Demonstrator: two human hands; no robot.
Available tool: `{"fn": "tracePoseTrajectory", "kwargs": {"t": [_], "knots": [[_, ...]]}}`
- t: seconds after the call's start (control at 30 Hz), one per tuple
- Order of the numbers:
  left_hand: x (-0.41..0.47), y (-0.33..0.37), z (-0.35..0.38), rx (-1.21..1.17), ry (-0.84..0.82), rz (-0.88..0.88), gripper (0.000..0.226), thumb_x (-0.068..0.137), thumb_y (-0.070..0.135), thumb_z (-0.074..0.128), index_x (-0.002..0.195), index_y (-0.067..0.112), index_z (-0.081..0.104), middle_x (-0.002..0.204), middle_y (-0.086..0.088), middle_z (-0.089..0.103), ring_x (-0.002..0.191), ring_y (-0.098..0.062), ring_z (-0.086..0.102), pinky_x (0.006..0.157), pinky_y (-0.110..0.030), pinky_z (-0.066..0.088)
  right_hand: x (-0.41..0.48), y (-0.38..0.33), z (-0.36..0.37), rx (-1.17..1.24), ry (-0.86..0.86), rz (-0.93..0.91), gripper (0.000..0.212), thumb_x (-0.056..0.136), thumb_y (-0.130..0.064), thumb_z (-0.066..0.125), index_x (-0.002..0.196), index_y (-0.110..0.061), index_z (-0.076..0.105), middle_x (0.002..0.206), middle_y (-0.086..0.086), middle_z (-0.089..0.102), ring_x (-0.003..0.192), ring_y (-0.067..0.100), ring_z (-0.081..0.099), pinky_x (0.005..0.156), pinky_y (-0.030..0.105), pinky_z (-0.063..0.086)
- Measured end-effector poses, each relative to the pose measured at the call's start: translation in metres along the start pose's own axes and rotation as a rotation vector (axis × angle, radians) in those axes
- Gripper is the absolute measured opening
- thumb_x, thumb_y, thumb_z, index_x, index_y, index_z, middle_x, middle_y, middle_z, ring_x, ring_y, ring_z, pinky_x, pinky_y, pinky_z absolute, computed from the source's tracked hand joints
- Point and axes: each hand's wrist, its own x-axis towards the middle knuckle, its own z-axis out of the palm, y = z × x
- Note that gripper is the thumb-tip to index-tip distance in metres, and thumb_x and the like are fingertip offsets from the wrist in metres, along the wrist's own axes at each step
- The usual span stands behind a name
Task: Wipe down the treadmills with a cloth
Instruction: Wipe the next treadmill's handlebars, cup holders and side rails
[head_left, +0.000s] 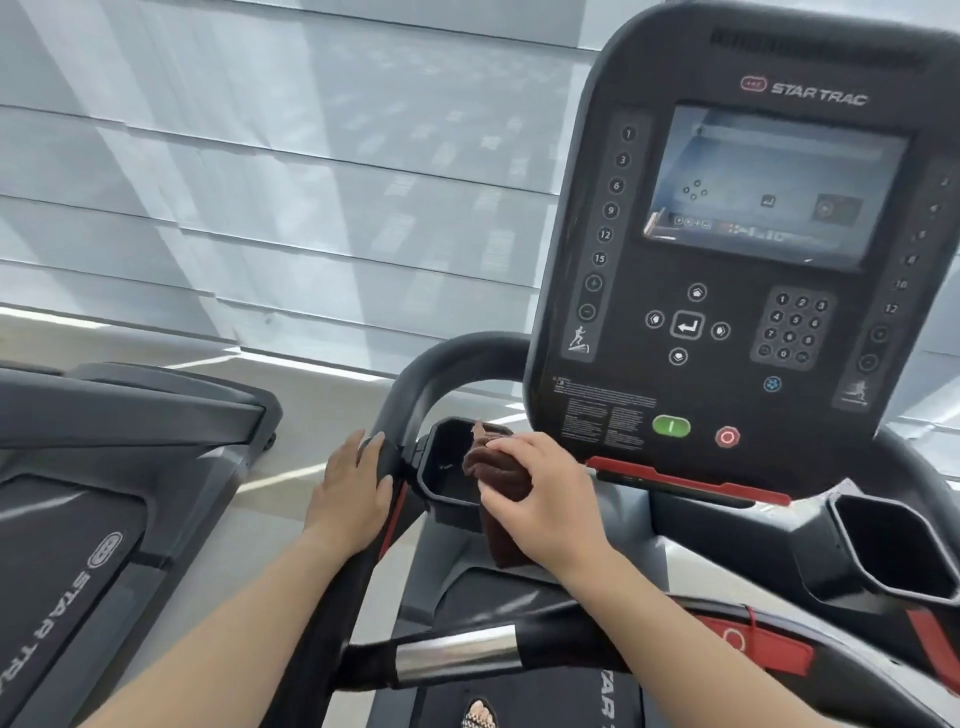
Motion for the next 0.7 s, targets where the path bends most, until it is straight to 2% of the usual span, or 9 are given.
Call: {"fn": "tracePoseTrajectory", "kwargs": {"t": [0.07,0.13,0.2,0.33,0.43,0.5,0.6,0.7], "knots": [[0.005,0.005,0.007,-0.041,0.026,-0.022,0.055,0.093,0.023,0.042,0.144,0.017,0.023,0.151,-0.011,0.023,0.136,-0.030,0.025,0.110,-0.046,0.029,0.013,0.003,0.022,-0.022,-0.123,-0.030,0.035,0.076,-0.031,0.069,0.111,-0.025,0.065,0.112,-0.007,0.062,0.103,0.014,0.055,0.090,0.027,0.046],[0.008,0.005,0.012,-0.060,0.059,-0.023,0.053,0.093,0.023,0.041,0.144,0.018,0.025,0.149,-0.009,0.029,0.130,-0.030,0.035,0.104,-0.045,0.036,0.021,0.003,0.047,-0.048,-0.259,-0.046,0.039,0.080,-0.034,0.065,0.117,-0.027,0.062,0.119,-0.005,0.058,0.107,0.019,0.052,0.090,0.034,0.047],[0.010,0.002,0.013,-0.090,0.066,-0.021,0.051,0.094,0.024,0.040,0.143,0.021,0.026,0.149,-0.006,0.030,0.128,-0.029,0.039,0.102,-0.045,0.038,0.024,0.007,0.065,-0.103,-0.344,-0.101,0.042,0.082,-0.039,0.062,0.122,-0.027,0.058,0.122,-0.003,0.056,0.107,0.023,0.051,0.089,0.037,0.047],[0.011,-0.002,0.015,-0.117,0.068,-0.015,0.050,0.095,0.026,0.038,0.144,0.025,0.025,0.151,-0.003,0.027,0.133,-0.026,0.034,0.105,-0.045,0.036,0.027,0.027,0.062,-0.118,-0.409,-0.212,0.045,0.080,-0.042,0.062,0.122,-0.027,0.057,0.121,0.000,0.057,0.100,0.025,0.054,0.085,0.038,0.050],[0.010,-0.002,0.017,-0.110,0.079,-0.017,0.051,0.095,0.026,0.038,0.144,0.025,0.025,0.151,-0.002,0.026,0.134,-0.024,0.032,0.105,-0.044,0.036,0.022,0.048,0.045,-0.210,-0.426,-0.437,0.047,0.072,-0.035,0.070,0.115,-0.021,0.060,0.115,0.005,0.062,0.091,0.030,0.060,0.075,0.040,0.055],[0.010,-0.001,0.017,-0.102,0.088,-0.022,0.051,0.095,0.027,0.038,0.144,0.026,0.025,0.151,-0.001,0.026,0.131,-0.025,0.035,0.103,-0.044,0.039,0.021,0.058,0.038,-0.269,-0.400,-0.524,0.049,0.066,-0.033,0.076,0.111,-0.019,0.062,0.112,0.007,0.065,0.086,0.030,0.062,0.072,0.040,0.056],[0.011,-0.001,0.018,-0.077,0.099,-0.031,0.051,0.094,0.028,0.037,0.143,0.028,0.024,0.150,0.000,0.026,0.126,-0.026,0.040,0.097,-0.046,0.043,0.026,0.049,0.041,-0.225,-0.388,-0.477,0.041,0.069,-0.031,0.074,0.107,-0.018,0.066,0.108,0.007,0.066,0.086,0.031,0.062,0.070,0.042,0.056],[0.010,0.000,0.019,-0.067,0.098,-0.041,0.051,0.094,0.029,0.037,0.143,0.030,0.022,0.151,0.001,0.025,0.124,-0.027,0.043,0.093,-0.045,0.045,0.026,0.040,0.042,-0.145,-0.412,-0.353,0.039,0.076,-0.030,0.067,0.113,-0.019,0.065,0.115,0.004,0.063,0.095,0.030,0.058,0.080,0.043,0.052]]}}
